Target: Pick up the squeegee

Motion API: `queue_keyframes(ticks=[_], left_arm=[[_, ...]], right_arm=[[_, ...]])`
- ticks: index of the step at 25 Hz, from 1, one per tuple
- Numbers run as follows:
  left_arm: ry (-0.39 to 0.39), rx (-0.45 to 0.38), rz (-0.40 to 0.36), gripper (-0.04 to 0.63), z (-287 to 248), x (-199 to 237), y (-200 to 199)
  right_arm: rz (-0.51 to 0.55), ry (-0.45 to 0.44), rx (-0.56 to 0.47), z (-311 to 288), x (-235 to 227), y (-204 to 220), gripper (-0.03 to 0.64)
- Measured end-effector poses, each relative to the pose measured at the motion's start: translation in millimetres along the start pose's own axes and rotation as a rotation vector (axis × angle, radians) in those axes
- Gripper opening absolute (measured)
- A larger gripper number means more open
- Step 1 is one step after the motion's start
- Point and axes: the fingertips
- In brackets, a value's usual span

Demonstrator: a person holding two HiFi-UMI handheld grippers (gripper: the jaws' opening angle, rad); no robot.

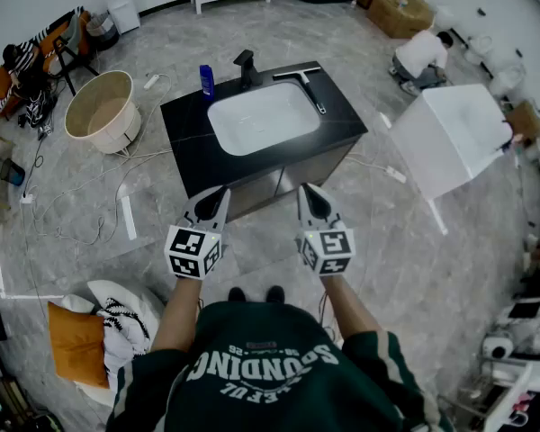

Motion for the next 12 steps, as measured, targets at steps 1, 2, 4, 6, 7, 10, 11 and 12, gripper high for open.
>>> queue_keyframes(ticks=[1, 2, 4, 6, 7, 10, 11, 12], left_arm=[[0.0, 0.0, 0.0, 0.002, -0.5, -1.0, -0.9], [0.0, 0.0, 0.0, 0.002, -1.0, -2.0, -1.5], [-0.001, 0.0, 0.001, 0.003, -1.5, -4.1, -0.9], [-0.001, 0.002, 0.002, 0.003, -2.0, -5.4, 0.9], [-0.001, 0.002, 0.003, 0.003, -2.5, -6.0, 1.7], [0.002, 0.004, 0.005, 0.002, -5.2, -10.1, 3.9], [0.003, 0.006, 0.004, 0.002, -6.1, -11.8, 4.8], [0.005, 0.007, 0.003, 0.003, -7.1, -13.3, 5.3]], right_arm=[[-0.002, 0.002, 0.004, -0.2, -1.3, -0.3, 0.003], [-0.004, 0.003, 0.008, -0.2, -2.5, -0.2, 0.002], [-0.005, 0.005, 0.014, 0.3, -4.0, 1.9, 0.002], [-0.002, 0.004, 0.015, 1.7, -4.2, 3.9, 0.002], [0.002, 0.005, 0.016, 2.7, -4.5, 3.6, 0.002], [0.004, 0.014, 0.011, 6.8, -8.3, 4.0, 0.002], [0.001, 0.015, 0.01, 8.0, -9.6, 5.0, 0.002], [-0.003, 0.015, 0.008, 9.0, -11.0, 5.6, 0.002]])
Point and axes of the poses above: the fingertips, and each gripper's own axes: z backward along the fingers, x to its left, y out of its underside, and after that the axes turned 13 degrees about z, right-handed
